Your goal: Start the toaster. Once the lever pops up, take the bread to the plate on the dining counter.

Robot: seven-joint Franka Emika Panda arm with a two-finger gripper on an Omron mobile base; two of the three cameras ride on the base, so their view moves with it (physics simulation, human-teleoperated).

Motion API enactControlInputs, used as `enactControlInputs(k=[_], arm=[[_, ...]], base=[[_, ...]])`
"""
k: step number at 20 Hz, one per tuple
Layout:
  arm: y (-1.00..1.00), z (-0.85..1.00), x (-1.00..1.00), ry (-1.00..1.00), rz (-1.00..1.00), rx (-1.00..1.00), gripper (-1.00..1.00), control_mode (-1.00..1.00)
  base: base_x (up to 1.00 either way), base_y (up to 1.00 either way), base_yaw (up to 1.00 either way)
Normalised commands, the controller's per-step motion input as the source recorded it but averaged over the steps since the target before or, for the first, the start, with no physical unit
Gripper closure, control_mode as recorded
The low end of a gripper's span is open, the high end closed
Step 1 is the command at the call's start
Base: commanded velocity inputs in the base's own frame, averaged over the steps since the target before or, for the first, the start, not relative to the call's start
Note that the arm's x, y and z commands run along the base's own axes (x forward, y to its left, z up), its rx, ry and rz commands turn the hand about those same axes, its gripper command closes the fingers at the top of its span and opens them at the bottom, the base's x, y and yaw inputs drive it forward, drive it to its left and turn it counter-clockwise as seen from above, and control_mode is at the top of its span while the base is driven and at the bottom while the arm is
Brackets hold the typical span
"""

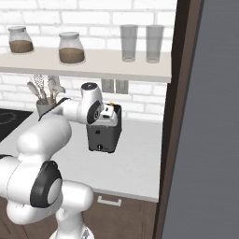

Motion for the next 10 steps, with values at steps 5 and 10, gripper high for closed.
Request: enactControlInputs(k=[5, 10], arm=[[0.00, -0.02, 0.02, 0.00, 0.00, 0.00, -1.00, -1.00], [-0.09, -0.13, 0.00, 0.00, 0.00, 0.00, -1.00, -1.00]], base=[[0.00, 0.00, 0.00], [0.00, 0.00, 0.00]])
